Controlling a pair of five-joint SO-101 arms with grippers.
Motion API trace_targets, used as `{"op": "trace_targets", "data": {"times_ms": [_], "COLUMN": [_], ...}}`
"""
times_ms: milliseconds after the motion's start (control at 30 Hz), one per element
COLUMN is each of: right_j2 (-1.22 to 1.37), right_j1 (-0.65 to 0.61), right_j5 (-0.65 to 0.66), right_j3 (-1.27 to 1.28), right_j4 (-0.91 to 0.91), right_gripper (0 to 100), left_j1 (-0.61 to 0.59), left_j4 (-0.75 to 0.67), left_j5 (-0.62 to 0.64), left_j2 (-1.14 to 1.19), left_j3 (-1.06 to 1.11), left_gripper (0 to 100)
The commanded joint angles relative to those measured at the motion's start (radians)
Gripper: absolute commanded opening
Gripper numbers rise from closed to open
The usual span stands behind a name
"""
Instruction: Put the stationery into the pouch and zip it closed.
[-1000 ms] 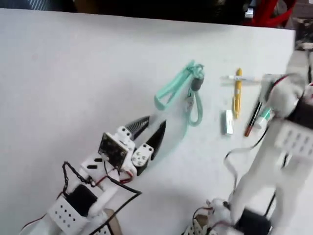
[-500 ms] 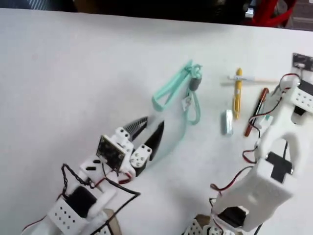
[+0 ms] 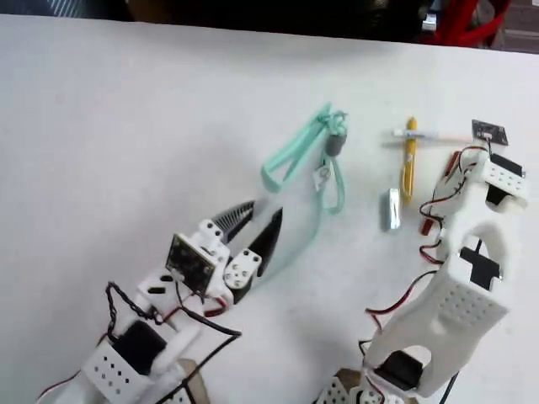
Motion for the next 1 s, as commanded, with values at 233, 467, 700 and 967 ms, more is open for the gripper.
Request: {"op": "trace_targets", "data": {"times_ms": [233,467,700,967], "right_j2": [-0.042,-0.2,-0.561,-1.043], "right_j1": [0.088,0.12,0.099,-0.019], "right_j5": [-0.006,0.002,0.003,0.342], "right_j3": [0.006,0.071,0.204,0.252], "right_j4": [-0.027,-0.025,0.045,0.185], "right_gripper": [10.4,7.7,8.0,7.7], "left_j1": [0.004,0.004,0.004,0.004], "left_j4": [-0.011,-0.011,-0.011,-0.011], "left_j5": [-0.009,-0.009,-0.009,-0.009], "left_j2": [-0.002,-0.002,-0.002,-0.002], "left_j3": [-0.005,-0.005,-0.005,-0.005], "left_gripper": [4,4,4,4]}}
